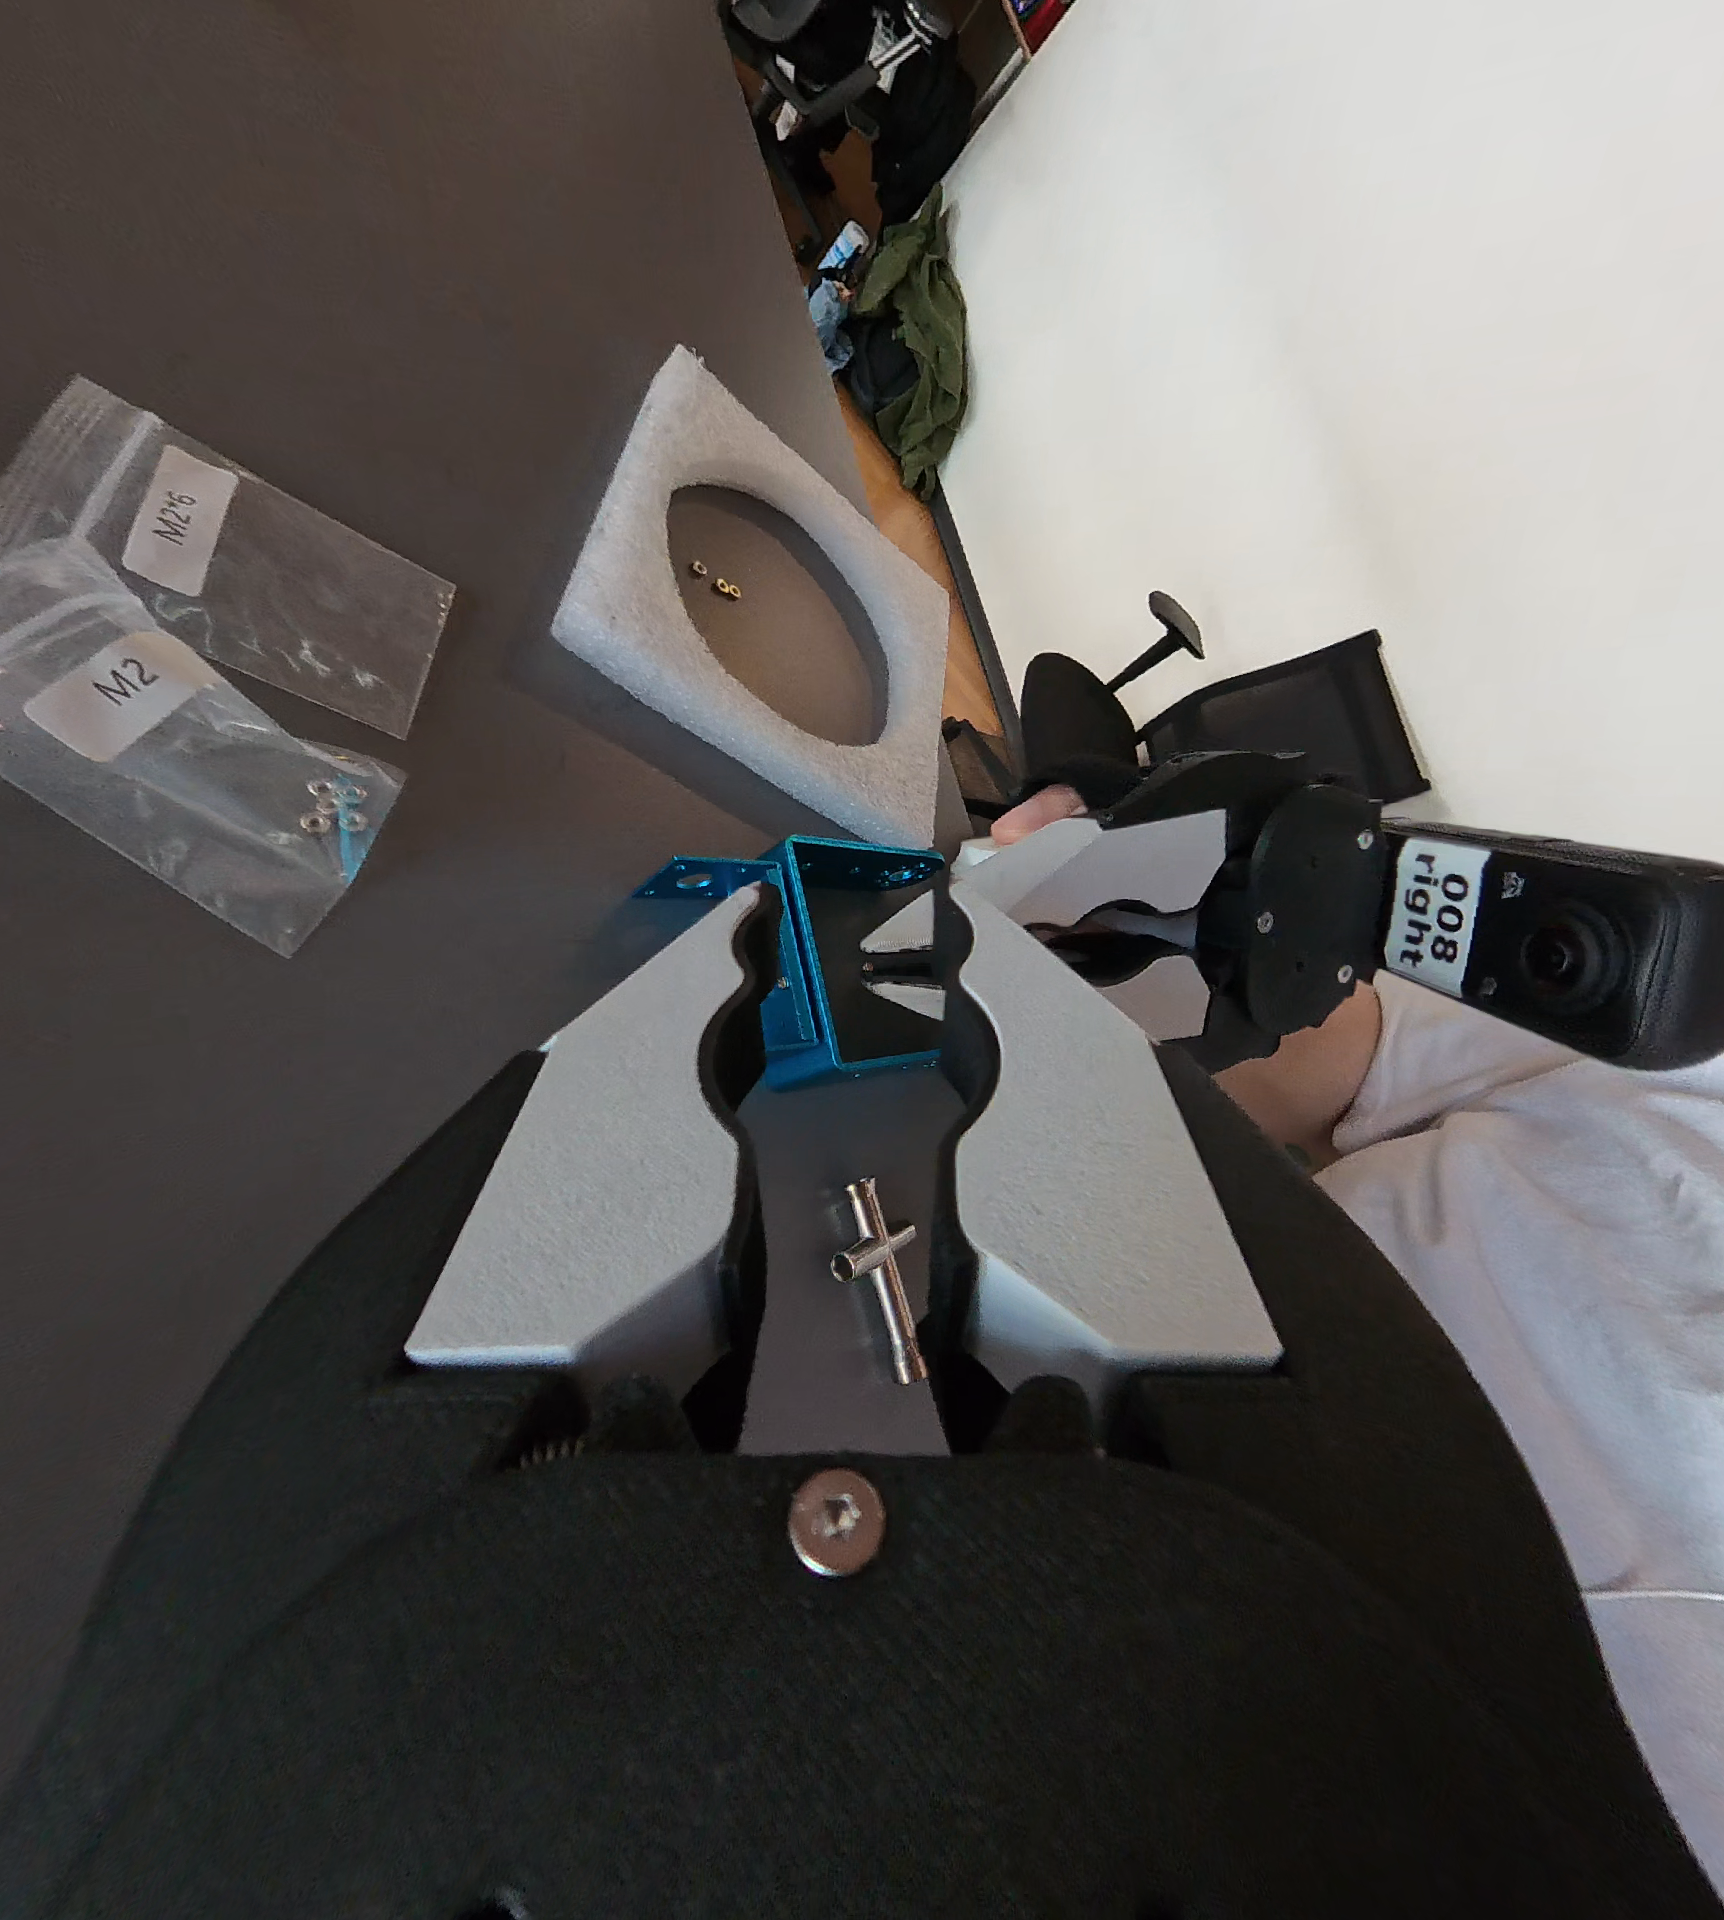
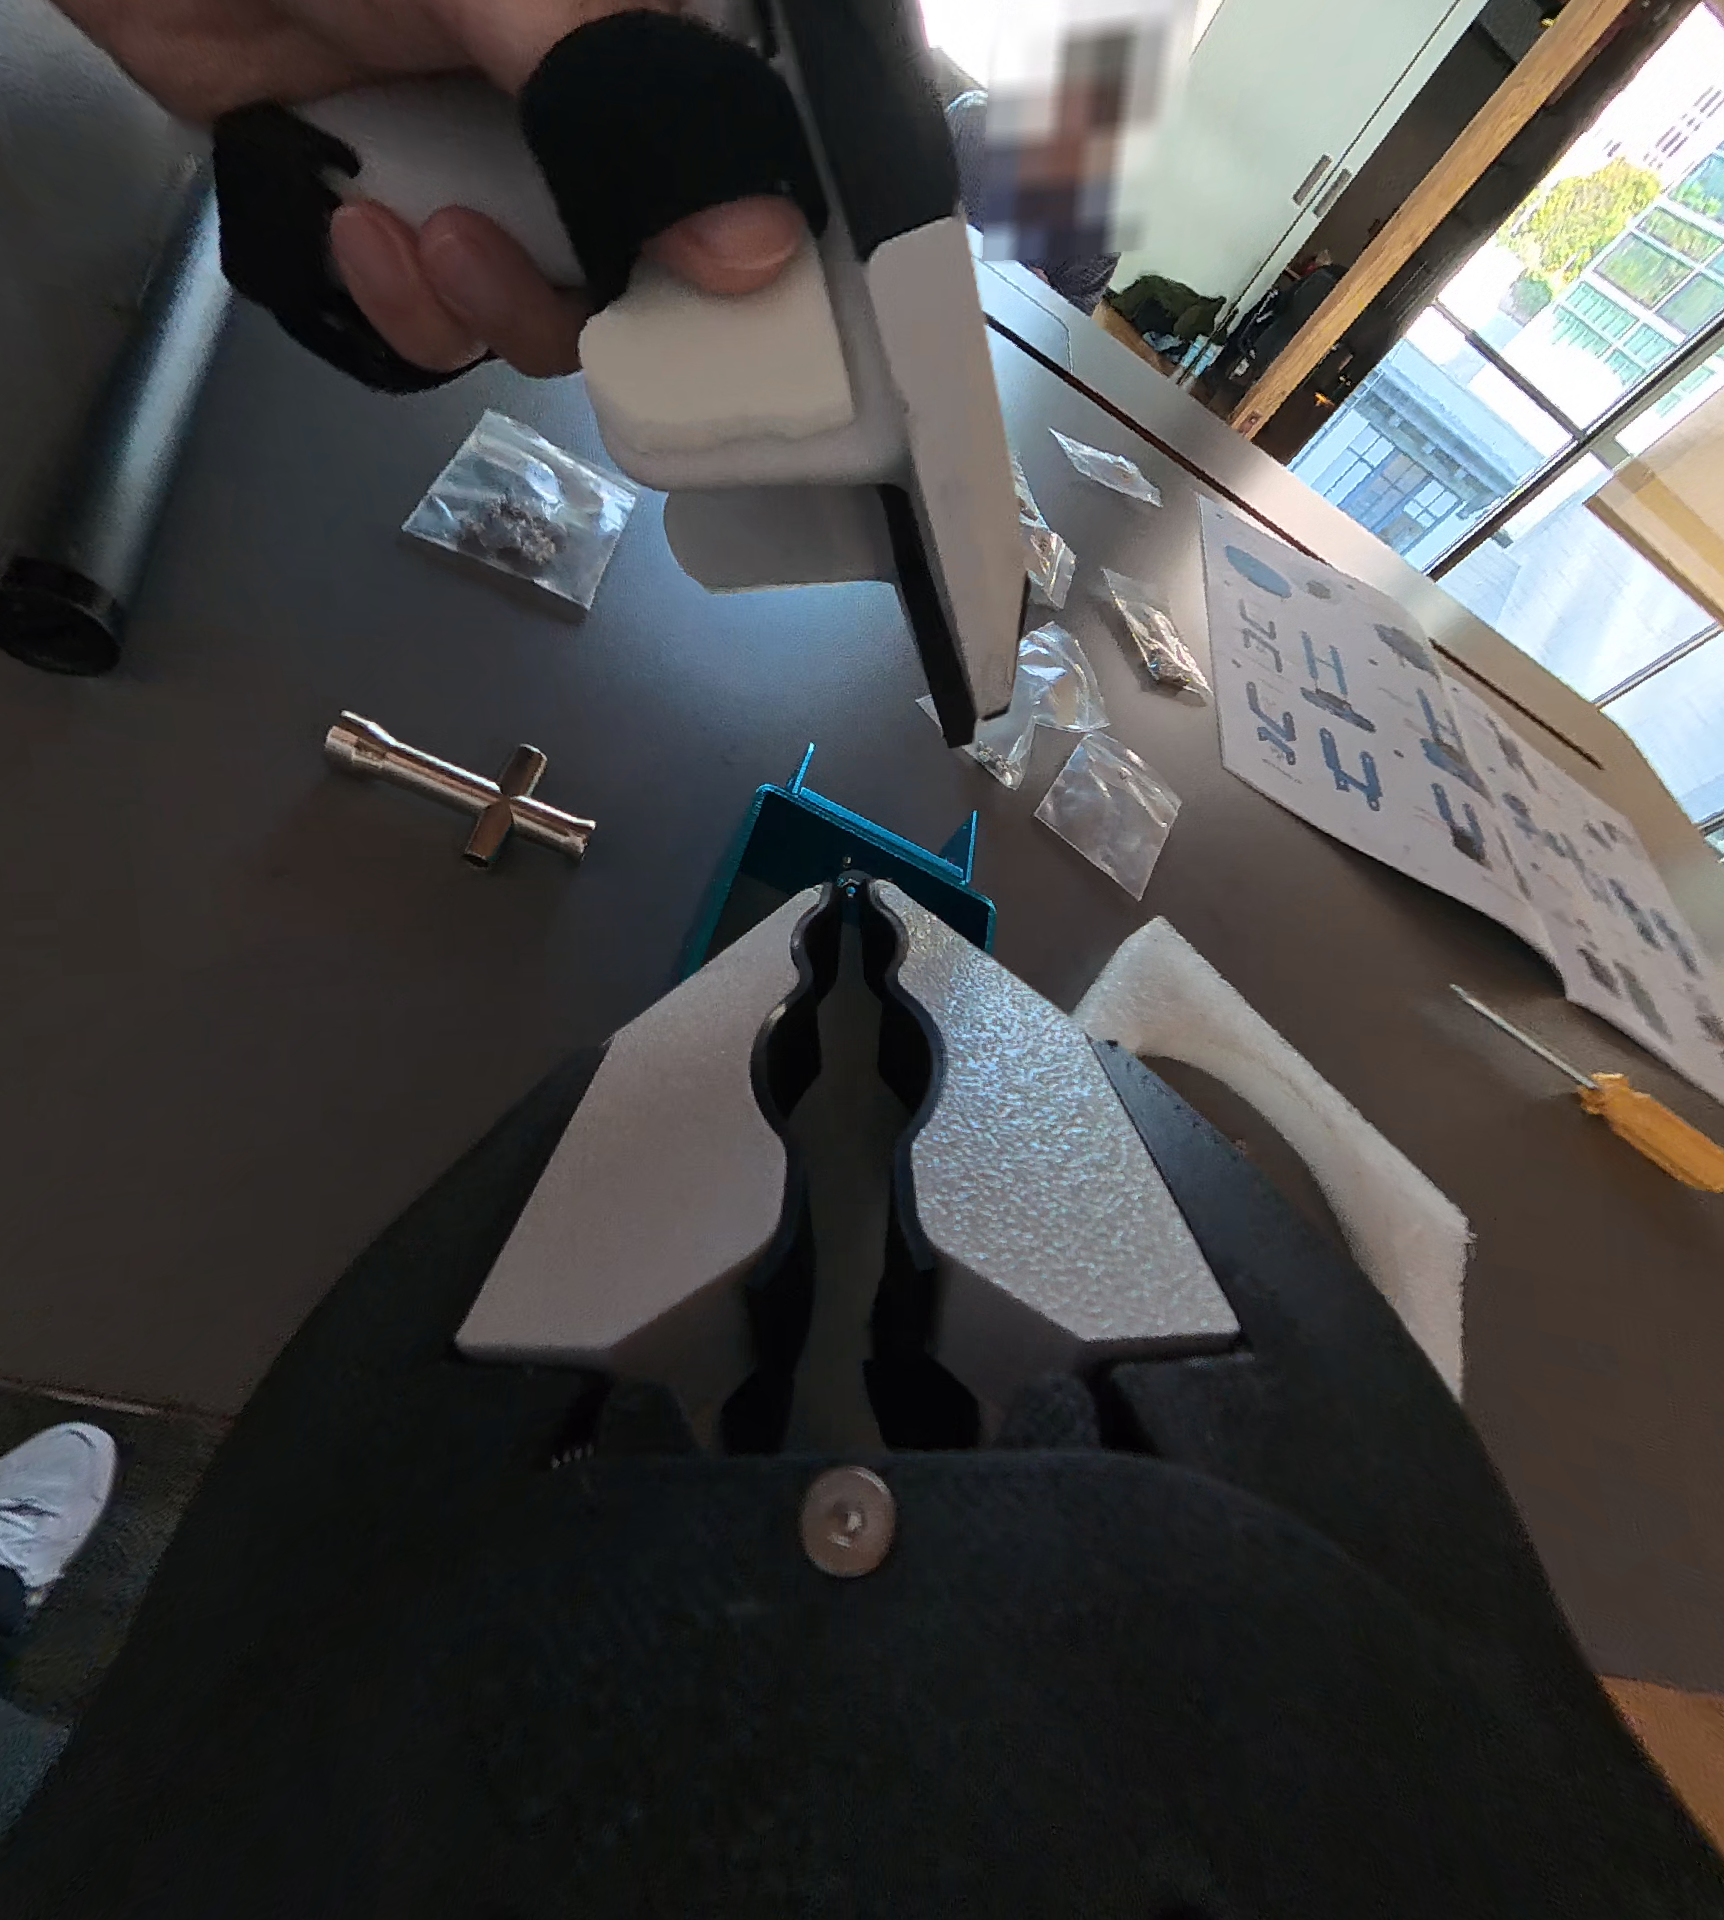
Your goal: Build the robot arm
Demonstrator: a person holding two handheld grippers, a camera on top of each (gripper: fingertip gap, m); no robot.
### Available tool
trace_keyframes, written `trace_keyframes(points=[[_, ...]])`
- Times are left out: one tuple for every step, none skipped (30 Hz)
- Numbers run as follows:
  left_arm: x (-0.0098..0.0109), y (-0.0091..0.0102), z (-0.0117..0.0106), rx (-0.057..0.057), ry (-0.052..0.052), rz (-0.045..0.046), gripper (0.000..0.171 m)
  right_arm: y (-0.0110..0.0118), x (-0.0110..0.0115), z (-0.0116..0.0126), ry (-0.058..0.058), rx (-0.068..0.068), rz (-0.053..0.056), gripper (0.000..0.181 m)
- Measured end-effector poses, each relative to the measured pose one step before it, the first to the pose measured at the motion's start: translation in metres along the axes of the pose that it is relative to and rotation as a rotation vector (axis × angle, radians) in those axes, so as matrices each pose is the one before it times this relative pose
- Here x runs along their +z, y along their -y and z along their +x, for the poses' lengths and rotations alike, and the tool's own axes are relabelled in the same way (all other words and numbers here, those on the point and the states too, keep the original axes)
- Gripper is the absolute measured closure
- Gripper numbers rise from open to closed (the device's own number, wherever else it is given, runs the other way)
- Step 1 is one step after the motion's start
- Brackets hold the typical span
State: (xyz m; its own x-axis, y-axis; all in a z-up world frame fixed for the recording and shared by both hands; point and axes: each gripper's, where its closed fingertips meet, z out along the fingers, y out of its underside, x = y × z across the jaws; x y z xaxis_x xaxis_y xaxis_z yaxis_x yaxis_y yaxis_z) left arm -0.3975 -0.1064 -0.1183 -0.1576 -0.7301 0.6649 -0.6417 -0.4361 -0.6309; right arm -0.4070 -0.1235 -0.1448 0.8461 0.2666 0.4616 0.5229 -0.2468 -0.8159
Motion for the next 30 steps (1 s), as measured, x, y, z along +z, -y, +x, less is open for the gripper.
trace_keyframes(points=[[0.00060,-0.00096,0.00000,-0.0020,-0.0059,-0.00990,0.144,-0.00027,0.00044,0.00024,-0.0030,-0.0253,-0.0068,0.179],[0.00042,-0.00069,-0.00008,-0.0001,-0.0057,-0.00832,0.144,-0.00003,0.00061,-0.00017,0.0015,-0.0235,-0.0038,0.179],[0.00028,-0.00041,-0.00064,-0.0008,-0.0021,-0.00557,0.144,0.00054,0.00046,-0.00065,0.0051,-0.0195,-0.0011,0.179],[0.00007,-0.00013,-0.00066,-0.0014,-0.0028,-0.00310,0.144,0.00092,0.00043,0.00036,-0.0014,-0.0172,0.0001,0.179],[0.00007,0.00027,-0.00025,-0.0030,-0.0058,-0.00041,0.144,0.00091,0.00067,-0.00048,0.0042,-0.0203,-0.0005,0.179],[0.00010,0.00020,-0.00012,-0.0061,-0.0090,0.00082,0.144,0.00034,0.00083,-0.00007,0.0016,-0.0216,-0.0037,0.179],[0.00008,0.00002,-0.00005,-0.0077,-0.0106,0.00093,0.144,-0.00028,0.00088,0.00069,-0.0018,-0.0215,-0.0070,0.179],[0.00022,-0.00001,-0.00051,-0.0075,-0.0085,0.00098,0.144,-0.00012,0.00069,0.00118,-0.0032,-0.0188,-0.0038,0.180],[0.00043,-0.00010,-0.00091,-0.0074,-0.0068,0.00184,0.144,0.00018,0.00056,0.00028,0.0029,-0.0138,0.0007,0.180],[0.00043,-0.00045,-0.00071,-0.0075,-0.0073,-0.00064,0.145,-0.00010,0.00065,-0.00047,0.0079,-0.0103,0.0006,0.180],[0.00057,-0.00047,-0.00081,-0.0063,-0.0060,-0.00165,0.145,-0.00080,0.00061,0.00021,0.0030,-0.0084,-0.0010,0.180],[0.00057,-0.00005,-0.00042,-0.0041,-0.0053,0.00022,0.145,-0.00114,0.00058,-0.00046,0.0061,-0.0081,-0.0018,0.180],[0.00083,-0.00016,0.00024,-0.0008,-0.0060,-0.00133,0.145,-0.00070,0.00040,-0.00057,0.0059,-0.0075,0.0015,0.180],[0.00095,-0.00044,-0.00009,-0.0001,-0.0024,-0.00372,0.145,-0.00078,0.00038,-0.00025,0.0034,-0.0042,-0.0005,0.180],[0.00105,-0.00072,-0.00006,-0.0007,-0.0009,-0.00478,0.145,-0.00025,0.00015,-0.00087,0.0064,-0.0026,0.0024,0.180],[0.00119,-0.00056,0.00015,-0.0044,-0.0011,-0.00326,0.144,0.00020,-0.00002,-0.00002,-0.0001,-0.0017,0.0051,0.180],[0.00096,-0.00036,0.00085,-0.0092,-0.0048,-0.00194,0.143,-0.00031,0.00012,0.00045,-0.0016,-0.0004,0.0024,0.180],[0.00071,-0.00024,0.00091,-0.0107,-0.0047,-0.00123,0.144,-0.00057,0.00031,-0.00011,0.0026,-0.0001,0.0006,0.180],[0.00023,-0.00022,-0.00038,-0.0064,0.0038,-0.00232,0.144,-0.00017,0.00029,0.00011,0.0020,0.0005,0.0020,0.180],[-0.00009,-0.00078,-0.00157,-0.0005,0.0120,-0.00688,0.144,0.00036,0.00009,0.00004,0.0027,0.0026,0.0041,0.180],[-0.00030,-0.00111,-0.00195,0.0009,0.0165,-0.00982,0.145,0.00099,-0.00017,-0.00016,0.0037,0.0032,0.0071,0.180],[-0.00037,-0.00104,-0.00149,-0.0002,0.0145,-0.00921,0.145,0.00090,-0.00017,0.00008,0.0016,0.0024,0.0054,0.180],[-0.00032,-0.00010,0.00032,0.0005,0.0034,-0.00479,0.145,0.00087,-0.00014,-0.00048,0.0034,-0.0003,0.0047,0.180],[-0.00022,0.00054,0.00133,-0.0009,-0.0030,0.00014,0.145,0.00060,-0.00016,0.00021,-0.0024,-0.0025,0.0028,0.179],[-0.00014,0.00041,0.00085,-0.0043,-0.0010,-0.00039,0.145,-0.00014,0.00002,0.00043,-0.0035,-0.0025,-0.0021,0.179],[0.00008,-0.00016,0.00057,-0.0064,0.0008,-0.00332,0.145,-0.00034,0.00033,-0.00009,-0.0001,-0.0025,-0.0018,0.179],[0.00019,-0.00018,0.00041,-0.0073,0.0007,-0.00405,0.145,0.00023,0.00011,0.00023,-0.0020,-0.0006,0.0023,0.179],[0.00035,-0.00022,0.00015,-0.0093,0.0010,-0.00319,0.145,0.00056,0.00016,0.00037,-0.0031,0.0034,0.0046,0.179],[0.00025,-0.00006,0.00007,-0.0125,0.0008,-0.00129,0.145,0.00074,0.00032,-0.00056,0.0027,0.0045,0.0053,0.179],[0.00024,-0.00005,0.00028,-0.0133,-0.0016,0.00010,0.145,0.00029,0.00036,-0.00091,0.0057,0.0008,0.0019,0.179]])
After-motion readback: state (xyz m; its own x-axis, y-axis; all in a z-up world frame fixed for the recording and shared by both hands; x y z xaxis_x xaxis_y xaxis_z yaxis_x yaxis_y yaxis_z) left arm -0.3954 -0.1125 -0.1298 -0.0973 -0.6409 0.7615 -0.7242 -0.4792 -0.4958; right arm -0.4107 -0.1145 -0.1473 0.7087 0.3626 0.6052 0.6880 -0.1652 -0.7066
